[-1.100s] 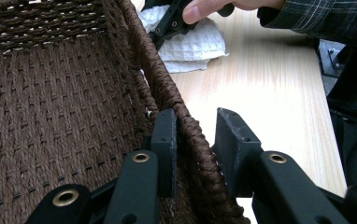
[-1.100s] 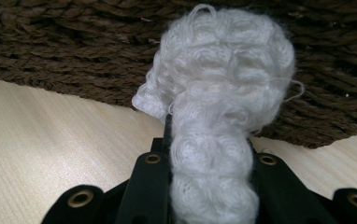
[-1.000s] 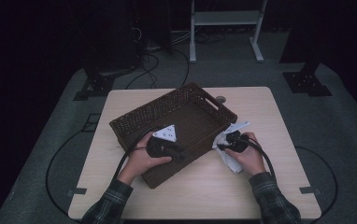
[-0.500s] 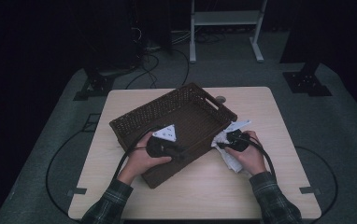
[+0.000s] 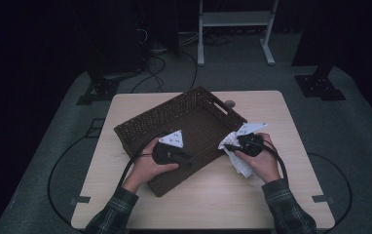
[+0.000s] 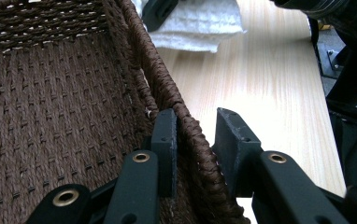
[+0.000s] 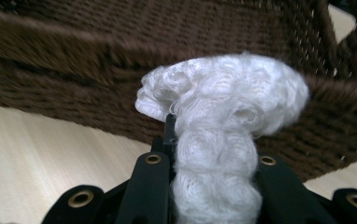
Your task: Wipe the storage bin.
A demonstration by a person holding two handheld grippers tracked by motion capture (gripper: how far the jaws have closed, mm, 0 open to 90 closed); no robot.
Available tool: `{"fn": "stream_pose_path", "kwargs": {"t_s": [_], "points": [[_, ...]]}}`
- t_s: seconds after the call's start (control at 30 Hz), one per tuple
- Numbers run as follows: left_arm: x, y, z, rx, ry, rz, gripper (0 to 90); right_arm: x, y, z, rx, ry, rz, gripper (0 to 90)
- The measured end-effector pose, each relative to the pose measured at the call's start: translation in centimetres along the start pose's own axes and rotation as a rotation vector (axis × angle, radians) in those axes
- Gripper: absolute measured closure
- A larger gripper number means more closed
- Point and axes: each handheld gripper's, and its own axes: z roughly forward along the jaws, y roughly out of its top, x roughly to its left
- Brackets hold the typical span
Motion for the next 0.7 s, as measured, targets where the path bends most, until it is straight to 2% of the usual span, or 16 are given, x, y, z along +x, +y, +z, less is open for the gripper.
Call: {"fn": "stream_pose_path", "kwargs": {"t_s": [0.1, 0.2, 0.3, 0.7], "points": [[0.0, 0.0, 0.0, -0.001, 0.000, -0.001, 68.8, 0.4, 0.6, -0.7, -0.024, 0.001, -0.015, 75.9], [0.0, 0.0, 0.0, -0.002, 0.000, -0.002, 68.8, 0.9, 1.0, -1.2, -0.024, -0.014, -0.042, 75.9], [0.0, 0.0, 0.0, -0.001, 0.000, -0.001, 68.8, 1.0, 1.1, -1.3, -0.030, -0.004, -0.040, 75.9], [0.0, 0.0, 0.0, 0.005, 0.003, 0.004, 68.8, 1.1, 0.5, 0.3, 0.007, 0.009, -0.043, 75.9]]}}
